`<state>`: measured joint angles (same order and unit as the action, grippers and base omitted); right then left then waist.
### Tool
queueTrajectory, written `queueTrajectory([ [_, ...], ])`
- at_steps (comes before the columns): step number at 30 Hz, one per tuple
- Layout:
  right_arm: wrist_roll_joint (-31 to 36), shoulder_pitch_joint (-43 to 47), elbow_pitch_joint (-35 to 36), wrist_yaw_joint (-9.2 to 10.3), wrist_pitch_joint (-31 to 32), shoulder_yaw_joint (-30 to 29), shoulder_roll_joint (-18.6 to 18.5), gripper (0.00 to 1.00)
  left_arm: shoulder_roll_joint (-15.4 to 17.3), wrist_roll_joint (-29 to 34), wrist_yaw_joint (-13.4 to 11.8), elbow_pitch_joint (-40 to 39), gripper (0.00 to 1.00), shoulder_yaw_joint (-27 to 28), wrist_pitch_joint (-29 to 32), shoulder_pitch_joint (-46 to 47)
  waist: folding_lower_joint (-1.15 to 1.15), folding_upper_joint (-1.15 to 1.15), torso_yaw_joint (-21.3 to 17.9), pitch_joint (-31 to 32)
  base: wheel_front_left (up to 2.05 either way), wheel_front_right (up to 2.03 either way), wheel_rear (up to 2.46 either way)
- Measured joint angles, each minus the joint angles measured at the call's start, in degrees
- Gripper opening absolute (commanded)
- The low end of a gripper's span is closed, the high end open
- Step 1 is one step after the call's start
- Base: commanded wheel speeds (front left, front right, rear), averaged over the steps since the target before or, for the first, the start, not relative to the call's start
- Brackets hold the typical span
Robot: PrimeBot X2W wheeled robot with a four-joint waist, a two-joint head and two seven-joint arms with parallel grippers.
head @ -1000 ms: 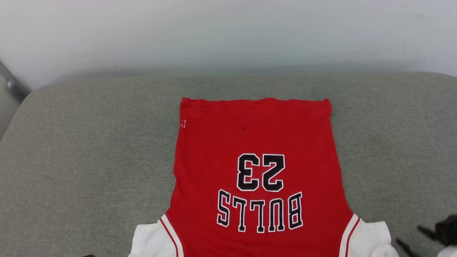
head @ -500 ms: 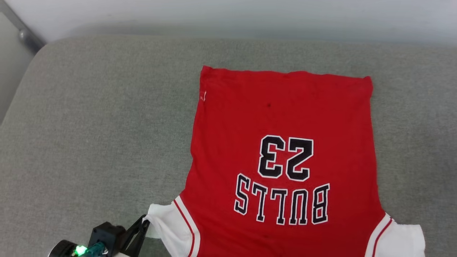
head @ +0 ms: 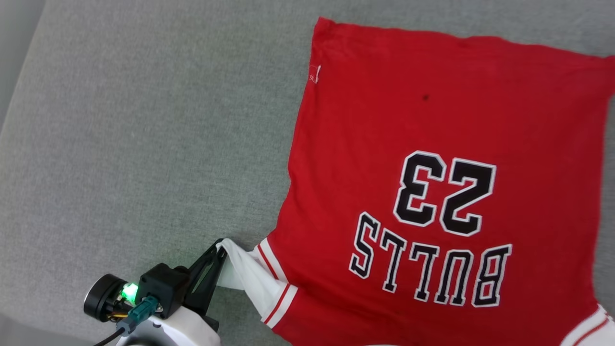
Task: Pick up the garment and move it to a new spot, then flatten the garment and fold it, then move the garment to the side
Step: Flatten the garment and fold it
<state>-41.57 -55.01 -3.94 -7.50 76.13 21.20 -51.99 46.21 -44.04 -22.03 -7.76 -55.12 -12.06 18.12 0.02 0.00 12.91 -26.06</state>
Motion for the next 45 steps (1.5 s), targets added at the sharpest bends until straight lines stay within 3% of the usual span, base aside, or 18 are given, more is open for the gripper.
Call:
queueTrajectory([
  [6,4.12,-4.63,-7.81,-0.01,1.71,-1.27,5.26,1.00,-1.56,1.14,-0.22,-1.27,0.00,0.51,-0.78,1.69,0.00,0.00,2.97,-5.78,0.00,0.00,0.00],
  [16,4.28,-2.25,-9.42,0.00,1.27,-0.85,5.13,0.98,-4.71,2.12,1.38,1.10,0.00,0.86,-2.35,3.36,-0.02,0.00,6.09,-9.61,0.00,0.00,0.00],
  [17,4.17,-2.03,-9.26,0.00,1.02,-0.83,5.03,0.10,-4.91,2.12,1.54,1.43,0.00,0.86,-2.52,3.38,-0.02,0.00,6.08,-9.50,0.00,0.00,0.00],
  [18,4.13,-1.67,-8.80,0.00,0.75,-0.40,4.77,0.00,-5.04,2.12,1.81,1.80,0.00,0.91,-2.59,3.38,-0.02,0.00,6.05,-9.27,0.00,0.00,0.00],
  [25,3.44,-0.98,-8.02,0.00,-3.09,2.16,4.87,0.00,-5.16,1.63,1.87,3.59,0.00,1.62,-2.68,2.58,-0.01,0.00,5.08,-6.43,0.00,0.00,0.00],
  [32,-0.20,-0.93,-2.56,0.00,-8.16,8.14,2.67,0.00,-3.19,0.20,0.88,3.82,0.00,3.04,-2.75,-1.87,-0.02,0.00,2.16,-0.65,0.00,0.00,0.00],
  [39,-6.64,5.43,7.13,0.00,-12.88,12.37,-6.64,0.00,-0.59,-0.16,-0.08,2.60,0.00,3.26,-2.67,-5.16,-0.02,0.00,-3.28,4.82,0.00,0.00,0.00],
  [45,-11.39,18.55,11.38,0.00,-17.39,12.07,-14.86,0.00,1.02,-1.16,-1.25,1.76,0.00,3.65,-2.41,-7.17,-0.02,0.00,-7.12,8.18,0.00,0.00,0.00],
])
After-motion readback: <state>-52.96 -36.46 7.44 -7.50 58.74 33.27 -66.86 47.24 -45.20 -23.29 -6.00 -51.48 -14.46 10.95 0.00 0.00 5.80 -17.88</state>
